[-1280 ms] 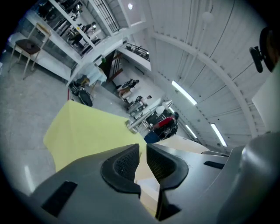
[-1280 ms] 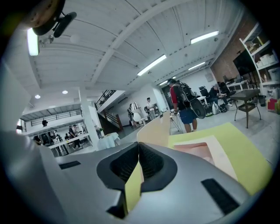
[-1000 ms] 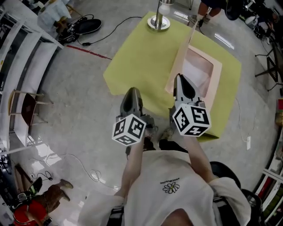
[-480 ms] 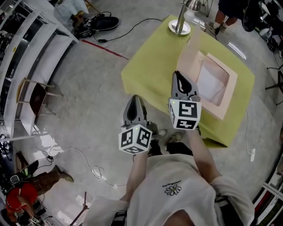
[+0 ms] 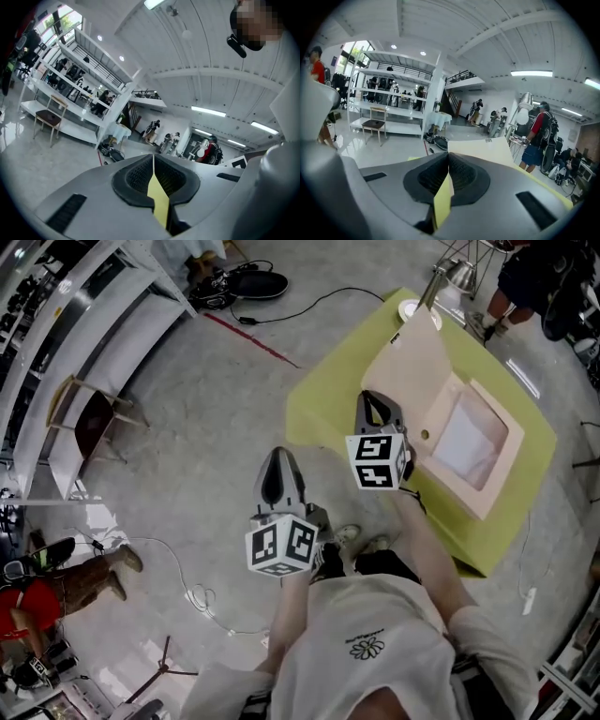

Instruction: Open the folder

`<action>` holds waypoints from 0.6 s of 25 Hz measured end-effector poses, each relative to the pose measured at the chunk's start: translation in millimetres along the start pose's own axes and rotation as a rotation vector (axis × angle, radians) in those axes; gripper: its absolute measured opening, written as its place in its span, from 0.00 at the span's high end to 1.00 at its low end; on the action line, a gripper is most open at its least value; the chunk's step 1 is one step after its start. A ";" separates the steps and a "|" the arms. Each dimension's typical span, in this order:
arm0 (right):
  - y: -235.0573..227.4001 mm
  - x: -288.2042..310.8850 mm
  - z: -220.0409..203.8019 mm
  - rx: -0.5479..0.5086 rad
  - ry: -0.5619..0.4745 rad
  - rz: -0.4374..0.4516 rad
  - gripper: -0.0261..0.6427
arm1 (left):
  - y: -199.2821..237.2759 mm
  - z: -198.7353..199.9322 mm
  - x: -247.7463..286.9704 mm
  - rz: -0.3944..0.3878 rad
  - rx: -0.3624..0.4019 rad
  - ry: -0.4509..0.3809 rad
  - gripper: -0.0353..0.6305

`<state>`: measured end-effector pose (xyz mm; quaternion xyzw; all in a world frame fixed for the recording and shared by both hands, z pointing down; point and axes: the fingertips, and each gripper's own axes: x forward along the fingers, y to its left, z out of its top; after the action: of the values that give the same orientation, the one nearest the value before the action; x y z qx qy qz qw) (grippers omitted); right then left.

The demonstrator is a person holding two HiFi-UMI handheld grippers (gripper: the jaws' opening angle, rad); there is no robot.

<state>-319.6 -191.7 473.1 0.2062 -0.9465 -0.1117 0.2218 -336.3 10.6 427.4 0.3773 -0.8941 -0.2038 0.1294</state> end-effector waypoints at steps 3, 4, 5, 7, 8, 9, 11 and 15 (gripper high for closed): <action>19.0 22.4 -11.2 -0.042 0.044 0.045 0.94 | 13.5 -3.7 -5.3 0.030 -0.005 0.005 0.91; 24.7 29.2 -14.7 -0.058 0.064 0.065 0.94 | 15.8 -4.0 -7.5 0.039 -0.007 0.009 0.91; 29.9 36.4 -17.9 -0.077 0.086 0.086 0.94 | 17.1 -3.9 -8.9 0.047 -0.008 0.012 0.91; 39.2 52.1 -25.9 -0.128 0.133 0.122 0.94 | 19.4 -5.1 -9.7 0.064 -0.006 0.021 0.91; 43.8 60.3 -31.4 -0.151 0.155 0.137 0.94 | 21.8 -7.2 -9.7 0.073 -0.003 0.025 0.91; 48.7 68.5 -37.8 -0.167 0.174 0.149 0.94 | 25.6 -10.4 -9.8 0.082 0.001 0.030 0.91; 59.7 83.5 -52.4 -0.183 0.205 0.169 0.94 | 37.7 -18.8 -11.1 0.104 0.005 0.037 0.91; 78.3 103.1 -75.4 -0.224 0.252 0.200 0.94 | 61.5 -30.5 -16.8 0.153 0.002 0.045 0.91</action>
<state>-395.3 -176.3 601.4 0.0973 -0.9086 -0.1671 0.3702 -351.4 53.6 481.4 0.3125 -0.9174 -0.1840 0.1642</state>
